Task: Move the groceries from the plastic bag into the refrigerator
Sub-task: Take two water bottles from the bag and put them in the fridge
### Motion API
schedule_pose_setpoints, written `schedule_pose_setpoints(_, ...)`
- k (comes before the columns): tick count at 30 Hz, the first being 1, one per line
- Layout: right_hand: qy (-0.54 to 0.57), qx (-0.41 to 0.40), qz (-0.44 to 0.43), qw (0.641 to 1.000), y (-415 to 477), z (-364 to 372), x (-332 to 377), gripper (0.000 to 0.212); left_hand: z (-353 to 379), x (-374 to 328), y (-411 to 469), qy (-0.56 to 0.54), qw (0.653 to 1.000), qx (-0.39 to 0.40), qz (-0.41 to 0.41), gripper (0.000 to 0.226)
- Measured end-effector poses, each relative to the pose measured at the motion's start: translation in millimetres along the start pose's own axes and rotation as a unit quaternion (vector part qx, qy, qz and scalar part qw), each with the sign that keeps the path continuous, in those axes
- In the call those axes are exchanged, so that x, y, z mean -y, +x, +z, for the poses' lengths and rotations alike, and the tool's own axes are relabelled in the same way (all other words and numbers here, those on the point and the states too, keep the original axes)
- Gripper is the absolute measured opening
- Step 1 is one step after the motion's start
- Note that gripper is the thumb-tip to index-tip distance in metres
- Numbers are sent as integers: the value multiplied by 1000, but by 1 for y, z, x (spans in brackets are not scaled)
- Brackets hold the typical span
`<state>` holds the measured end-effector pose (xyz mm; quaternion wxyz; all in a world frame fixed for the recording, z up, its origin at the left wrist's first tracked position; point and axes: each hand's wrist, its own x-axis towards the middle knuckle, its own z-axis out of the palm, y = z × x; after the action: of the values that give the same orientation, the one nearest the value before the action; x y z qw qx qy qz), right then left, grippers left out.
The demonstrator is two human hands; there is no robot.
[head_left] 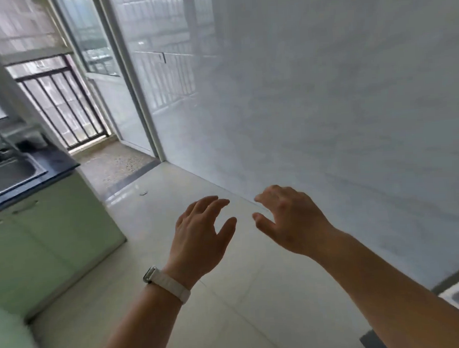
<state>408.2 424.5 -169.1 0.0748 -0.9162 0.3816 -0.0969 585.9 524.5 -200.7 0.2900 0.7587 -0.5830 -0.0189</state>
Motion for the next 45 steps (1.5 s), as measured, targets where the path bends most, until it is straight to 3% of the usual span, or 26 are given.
schedule_pose_setpoints(4,2,22,-77,997,36,20,65,60,-37,61,-24,0,996,-51,-79,42)
schedule_pose_setpoints(8,10,45,-151,987,68,36,114,50,-64,105,-44,13,986,-86,-146,56)
schedule_pose_setpoints(17,48,83,-297,950,163,81,195,47,-101,173,-51,80,954,-119,-264,60)
schedule_pose_setpoints(31,82,92,-475,871,327,92,267,49,-137,252,26,169,887,-165,-396,60)
schedule_pose_setpoints(37,91,115,-532,834,349,108,312,48,-152,273,8,238,851,-174,-434,52)
schedule_pose_setpoints(45,85,155,-604,778,337,146,415,50,-176,318,-61,212,792,-234,-522,54)
